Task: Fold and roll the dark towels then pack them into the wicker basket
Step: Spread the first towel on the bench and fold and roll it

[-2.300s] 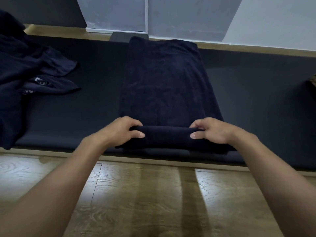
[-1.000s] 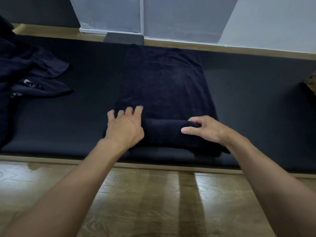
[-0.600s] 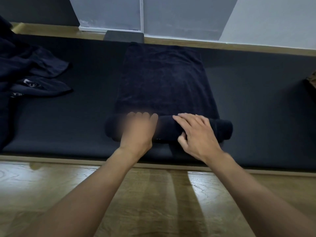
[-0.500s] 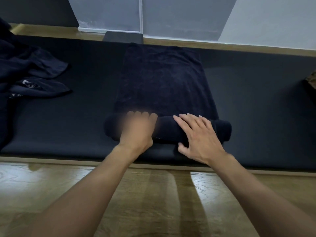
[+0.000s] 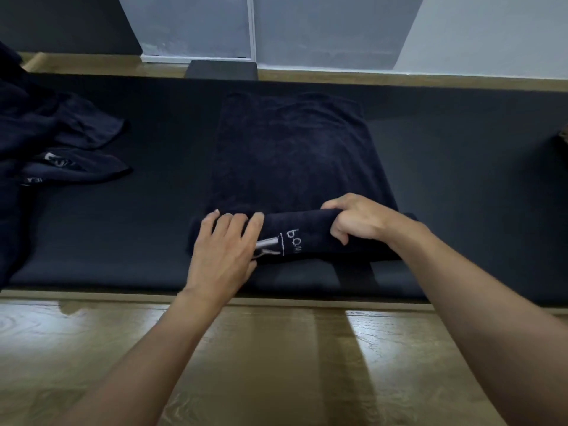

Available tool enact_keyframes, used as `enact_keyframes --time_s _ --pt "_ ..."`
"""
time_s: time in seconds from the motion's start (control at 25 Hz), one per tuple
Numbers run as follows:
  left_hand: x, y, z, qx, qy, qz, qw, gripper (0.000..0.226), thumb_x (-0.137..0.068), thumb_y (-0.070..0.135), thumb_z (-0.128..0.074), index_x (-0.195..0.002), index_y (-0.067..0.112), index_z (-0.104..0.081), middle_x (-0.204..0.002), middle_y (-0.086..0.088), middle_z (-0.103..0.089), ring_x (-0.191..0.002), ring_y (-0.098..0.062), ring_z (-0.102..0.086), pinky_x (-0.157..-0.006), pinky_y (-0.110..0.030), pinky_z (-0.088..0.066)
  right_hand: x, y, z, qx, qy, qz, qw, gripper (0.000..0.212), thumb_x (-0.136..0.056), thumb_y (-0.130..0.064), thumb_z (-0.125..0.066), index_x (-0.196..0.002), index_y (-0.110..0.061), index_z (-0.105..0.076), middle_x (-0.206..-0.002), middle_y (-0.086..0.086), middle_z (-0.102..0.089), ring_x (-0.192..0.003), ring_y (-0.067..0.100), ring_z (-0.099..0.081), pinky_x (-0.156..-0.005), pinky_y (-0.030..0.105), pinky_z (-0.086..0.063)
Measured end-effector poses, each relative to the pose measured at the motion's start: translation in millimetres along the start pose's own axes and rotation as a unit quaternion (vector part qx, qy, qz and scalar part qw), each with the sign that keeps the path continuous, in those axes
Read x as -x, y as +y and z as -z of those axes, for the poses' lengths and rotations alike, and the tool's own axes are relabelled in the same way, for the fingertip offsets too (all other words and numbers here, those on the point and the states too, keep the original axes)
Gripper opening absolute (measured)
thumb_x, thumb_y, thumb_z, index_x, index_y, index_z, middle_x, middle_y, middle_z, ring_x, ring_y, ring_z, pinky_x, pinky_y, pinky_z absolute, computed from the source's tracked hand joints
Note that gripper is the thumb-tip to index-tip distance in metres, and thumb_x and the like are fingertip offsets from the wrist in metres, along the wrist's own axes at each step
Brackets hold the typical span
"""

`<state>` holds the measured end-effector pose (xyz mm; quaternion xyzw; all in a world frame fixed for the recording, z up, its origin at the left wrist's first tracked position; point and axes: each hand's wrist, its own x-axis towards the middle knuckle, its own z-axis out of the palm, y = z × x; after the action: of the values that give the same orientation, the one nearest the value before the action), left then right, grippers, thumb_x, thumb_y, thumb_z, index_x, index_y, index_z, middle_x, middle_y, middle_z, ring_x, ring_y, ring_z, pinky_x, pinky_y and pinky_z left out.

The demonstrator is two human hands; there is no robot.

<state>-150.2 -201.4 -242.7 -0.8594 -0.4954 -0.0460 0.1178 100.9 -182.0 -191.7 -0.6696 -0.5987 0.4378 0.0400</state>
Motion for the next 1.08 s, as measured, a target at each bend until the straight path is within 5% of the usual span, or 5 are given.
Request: enact_keyframes --time_s 0.2,0.36,0.64,0.84,1.08 --pt "-46 -15 23 0.129 -0.166 0.027 0.977 0.024 -0.082 0.034 -0.063 -0.104 0.025 -0.059 -0.098 0.002 -0.066 -0.094 -0.026 -0.061 -0.082 -0.036 -0.037 30 28 -52 0.349 0.257 0.119 0.894 0.075 -0.069 -0.036 -0.062 -0.141 -0.033 -0.041 -0.128 -0.006 -0.054 -0.115 0.021 -0.051 -0.097 0.042 -0.036" --pt "-75 -11 40 0.107 -0.347 0.057 0.93 0.027 -0.086 0.027 -0.058 -0.112 0.029 -0.05 -0.115 0.001 -0.06 -0.11 -0.025 -0.056 -0.095 -0.043 -0.032 20 7 -31 0.26 0.196 0.086 0.942 0.05 -0.074 -0.025 -0.059 -0.123 -0.036 -0.053 -0.105 -0.005 -0.065 -0.099 0.025 -0.058 -0.082 0.039 -0.038" --pt "-26 38 13 -0.022 -0.023 -0.01 0.999 0.062 -0.065 0.024 -0.071 -0.124 0.013 -0.054 -0.098 -0.008 -0.061 -0.085 -0.028 -0.056 -0.083 -0.046 -0.042 -12 -24 -1 0.11 0.009 -0.045 0.993 0.065 -0.047 -0.008 -0.055 -0.103 -0.039 -0.064 -0.092 -0.007 -0.06 -0.1 0.026 -0.058 -0.071 0.031 -0.042" --pt "-68 23 28 0.097 -0.181 0.01 0.979 0.017 -0.078 0.02 -0.051 -0.094 0.018 -0.047 -0.095 -0.004 -0.065 -0.076 -0.023 -0.047 -0.078 -0.037 -0.031 23 3 -48 0.37 0.199 0.126 0.899 0.092 -0.068 -0.031 -0.068 -0.15 -0.031 -0.026 -0.147 0.0 -0.038 -0.136 0.023 -0.036 -0.109 0.046 -0.027" --pt "-64 27 36 0.065 -0.278 0.02 0.958 0.053 -0.083 0.033 -0.053 -0.132 0.019 -0.039 -0.126 -0.007 -0.055 -0.109 -0.028 -0.049 -0.104 -0.051 -0.029 6 -5 -58 0.433 0.237 0.107 0.863 0.062 -0.071 -0.028 -0.07 -0.129 -0.025 -0.046 -0.107 0.002 -0.059 -0.097 0.027 -0.056 -0.086 0.043 -0.034"
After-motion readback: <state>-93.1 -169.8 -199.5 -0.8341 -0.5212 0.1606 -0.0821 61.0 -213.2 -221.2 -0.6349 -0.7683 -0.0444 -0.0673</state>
